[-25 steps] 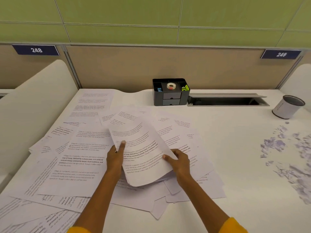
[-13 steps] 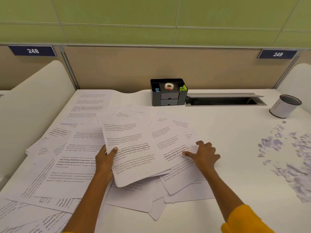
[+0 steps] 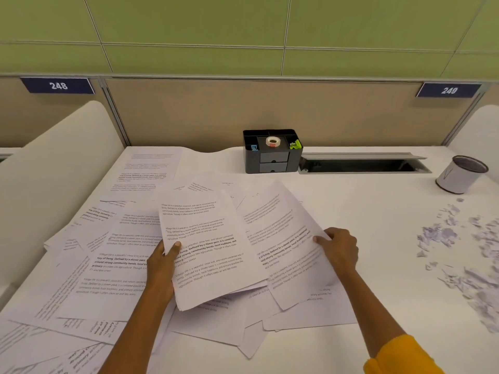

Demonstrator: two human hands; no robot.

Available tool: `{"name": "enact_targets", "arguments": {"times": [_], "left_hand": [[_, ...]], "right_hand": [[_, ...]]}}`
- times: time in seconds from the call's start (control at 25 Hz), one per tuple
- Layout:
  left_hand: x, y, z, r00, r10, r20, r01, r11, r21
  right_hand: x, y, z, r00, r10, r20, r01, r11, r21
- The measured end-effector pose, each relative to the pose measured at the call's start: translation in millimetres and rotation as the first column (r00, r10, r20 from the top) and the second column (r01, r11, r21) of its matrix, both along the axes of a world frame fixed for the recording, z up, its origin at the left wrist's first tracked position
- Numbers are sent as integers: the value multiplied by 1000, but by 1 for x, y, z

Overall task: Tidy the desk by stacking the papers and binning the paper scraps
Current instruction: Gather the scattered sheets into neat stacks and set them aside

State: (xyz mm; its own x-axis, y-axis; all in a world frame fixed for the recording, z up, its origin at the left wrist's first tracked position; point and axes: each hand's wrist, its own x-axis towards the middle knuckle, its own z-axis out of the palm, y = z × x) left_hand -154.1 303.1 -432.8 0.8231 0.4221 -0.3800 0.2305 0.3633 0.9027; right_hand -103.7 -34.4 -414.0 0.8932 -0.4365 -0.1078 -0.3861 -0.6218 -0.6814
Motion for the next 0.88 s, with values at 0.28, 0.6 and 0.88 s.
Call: {"name": "enact_targets", "arguments": {"times": [0.28, 0.6, 0.88], "left_hand": [[1, -8, -4, 1000, -29, 1, 29, 1000, 4], [2, -16, -7, 998, -69, -5, 69, 997, 18], [0, -2, -7, 997, -76, -25, 77, 995, 59]], "right_hand": [[6, -31, 12, 968, -205, 145, 110, 864, 491], [1, -21, 10, 945, -313, 95, 116, 592, 797], [5, -24, 16, 937, -349, 37, 145, 481, 865]]}}
